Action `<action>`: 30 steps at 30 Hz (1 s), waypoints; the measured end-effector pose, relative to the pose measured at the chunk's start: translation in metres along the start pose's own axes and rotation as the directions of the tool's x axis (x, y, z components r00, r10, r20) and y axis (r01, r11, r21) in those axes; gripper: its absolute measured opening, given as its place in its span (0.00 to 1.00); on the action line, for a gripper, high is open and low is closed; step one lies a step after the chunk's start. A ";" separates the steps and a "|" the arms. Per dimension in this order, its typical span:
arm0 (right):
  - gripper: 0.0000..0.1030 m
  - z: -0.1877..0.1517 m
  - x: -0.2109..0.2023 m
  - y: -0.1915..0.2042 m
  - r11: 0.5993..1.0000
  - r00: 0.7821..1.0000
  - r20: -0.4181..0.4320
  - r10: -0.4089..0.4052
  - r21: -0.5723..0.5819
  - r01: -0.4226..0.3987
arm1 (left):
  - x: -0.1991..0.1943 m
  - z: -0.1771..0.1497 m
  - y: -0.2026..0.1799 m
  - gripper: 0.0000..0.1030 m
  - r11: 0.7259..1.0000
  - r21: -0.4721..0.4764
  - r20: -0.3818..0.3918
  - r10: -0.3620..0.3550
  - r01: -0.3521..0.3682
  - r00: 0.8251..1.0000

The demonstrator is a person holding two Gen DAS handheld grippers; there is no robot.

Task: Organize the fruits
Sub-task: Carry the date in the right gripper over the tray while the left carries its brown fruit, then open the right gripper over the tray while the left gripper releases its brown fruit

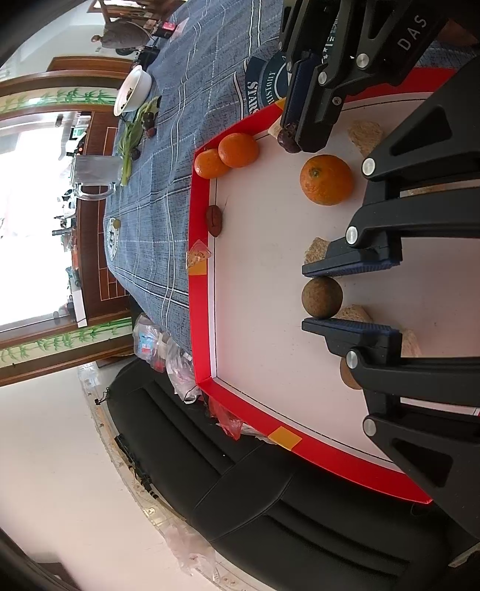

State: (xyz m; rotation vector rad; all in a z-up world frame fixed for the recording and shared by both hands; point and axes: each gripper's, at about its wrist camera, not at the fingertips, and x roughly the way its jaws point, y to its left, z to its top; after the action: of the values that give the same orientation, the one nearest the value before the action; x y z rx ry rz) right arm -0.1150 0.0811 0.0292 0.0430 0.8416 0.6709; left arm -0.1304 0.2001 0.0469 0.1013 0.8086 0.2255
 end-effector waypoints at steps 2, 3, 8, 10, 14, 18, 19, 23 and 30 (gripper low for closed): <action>0.19 0.000 0.000 0.001 1.000 1.000 0.002 -0.002 -0.002 0.002 | 0.000 0.000 0.000 0.20 1.000 0.001 0.000 0.001 -0.001 1.000; 0.19 0.000 0.000 0.001 1.000 1.000 0.003 -0.002 -0.003 0.002 | 0.000 0.000 0.000 0.20 1.000 0.000 0.000 0.001 -0.001 1.000; 0.19 0.000 -0.001 0.001 1.000 1.000 0.004 -0.009 -0.004 0.009 | -0.001 -0.001 0.000 0.20 1.000 -0.003 -0.004 0.004 -0.004 1.000; 0.21 0.000 -0.001 0.001 1.000 1.000 0.003 -0.014 -0.004 0.014 | -0.001 -0.001 0.000 0.20 1.000 -0.009 -0.007 0.005 -0.005 1.000; 0.35 0.001 -0.003 0.001 1.000 1.000 0.017 -0.014 -0.005 0.014 | -0.001 0.000 0.001 0.21 1.000 -0.018 -0.013 0.006 -0.006 1.000; 0.42 0.000 -0.008 0.001 1.000 0.999 0.042 -0.010 -0.005 0.010 | -0.003 -0.001 -0.001 0.23 1.000 -0.026 -0.017 0.005 -0.005 1.000; 0.42 0.000 -0.010 0.000 1.000 0.999 0.049 -0.008 -0.004 0.008 | -0.006 -0.001 -0.001 0.24 1.000 -0.027 -0.012 0.005 -0.005 1.000; 0.42 0.000 -0.015 0.002 1.000 0.997 0.078 -0.006 -0.011 0.007 | -0.015 -0.001 -0.002 0.38 0.999 -0.034 0.009 0.013 -0.013 1.000; 0.50 -0.003 -0.032 0.004 0.999 0.987 0.157 -0.025 -0.021 0.029 | -0.039 -0.002 0.002 0.70 0.996 -0.058 0.060 0.067 -0.064 0.996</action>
State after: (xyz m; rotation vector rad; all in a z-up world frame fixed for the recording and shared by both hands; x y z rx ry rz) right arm -0.1347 0.0654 0.0495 0.0628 0.6824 0.6429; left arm -0.1585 0.1926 0.0732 0.0823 0.7372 0.3053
